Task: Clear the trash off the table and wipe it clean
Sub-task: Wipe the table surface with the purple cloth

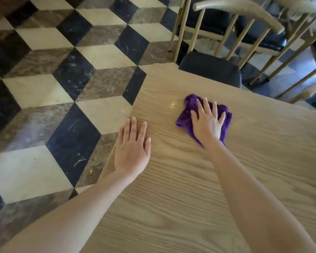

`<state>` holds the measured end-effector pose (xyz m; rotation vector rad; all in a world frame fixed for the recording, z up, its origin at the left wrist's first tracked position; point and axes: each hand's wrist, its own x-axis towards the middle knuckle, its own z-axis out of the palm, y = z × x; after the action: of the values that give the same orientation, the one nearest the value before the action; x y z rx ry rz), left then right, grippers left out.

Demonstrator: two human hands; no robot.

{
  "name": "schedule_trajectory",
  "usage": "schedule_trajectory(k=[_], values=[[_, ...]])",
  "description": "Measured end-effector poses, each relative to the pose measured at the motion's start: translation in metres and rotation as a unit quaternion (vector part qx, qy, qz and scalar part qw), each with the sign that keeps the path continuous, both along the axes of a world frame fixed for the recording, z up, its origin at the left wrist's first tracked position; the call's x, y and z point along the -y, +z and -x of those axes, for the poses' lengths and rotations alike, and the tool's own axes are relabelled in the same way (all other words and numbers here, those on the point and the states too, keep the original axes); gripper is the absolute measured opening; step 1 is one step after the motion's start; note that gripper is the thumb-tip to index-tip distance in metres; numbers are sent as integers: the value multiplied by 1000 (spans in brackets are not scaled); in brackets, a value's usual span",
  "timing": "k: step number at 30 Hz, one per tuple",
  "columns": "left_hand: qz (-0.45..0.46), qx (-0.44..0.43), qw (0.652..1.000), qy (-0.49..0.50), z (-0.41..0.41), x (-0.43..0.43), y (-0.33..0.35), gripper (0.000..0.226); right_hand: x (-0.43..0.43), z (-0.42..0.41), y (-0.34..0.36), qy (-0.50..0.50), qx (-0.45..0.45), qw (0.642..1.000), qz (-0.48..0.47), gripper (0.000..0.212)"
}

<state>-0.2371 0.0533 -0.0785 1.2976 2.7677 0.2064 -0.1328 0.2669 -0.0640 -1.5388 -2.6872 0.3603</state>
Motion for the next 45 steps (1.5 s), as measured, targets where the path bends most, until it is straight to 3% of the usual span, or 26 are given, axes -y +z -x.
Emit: schedule_trajectory(k=[5,11,20,25,30,38,45], values=[[-4,-11,1000,10,-1,0,-2,60,-73,53,-3,23,-26,999,-15,53],[-8,5,1000,0,-1,0,-3,61,-65,55,-4,14,-34,999,-22,53],[-9,40,999,-8,1,1,6,52,96,-32,-2,83,-27,996,-31,49],[17,81,996,-34,10,4,10,55,207,-87,3,77,0,996,-49,50],[41,62,993,-90,16,21,13,58,275,-111,5,61,-1,998,-32,49],[20,35,994,-106,-29,135,17,63,255,-88,8,74,12,997,-19,51],[33,21,995,-89,-50,182,13,59,165,12,4,163,-3,987,-7,52]])
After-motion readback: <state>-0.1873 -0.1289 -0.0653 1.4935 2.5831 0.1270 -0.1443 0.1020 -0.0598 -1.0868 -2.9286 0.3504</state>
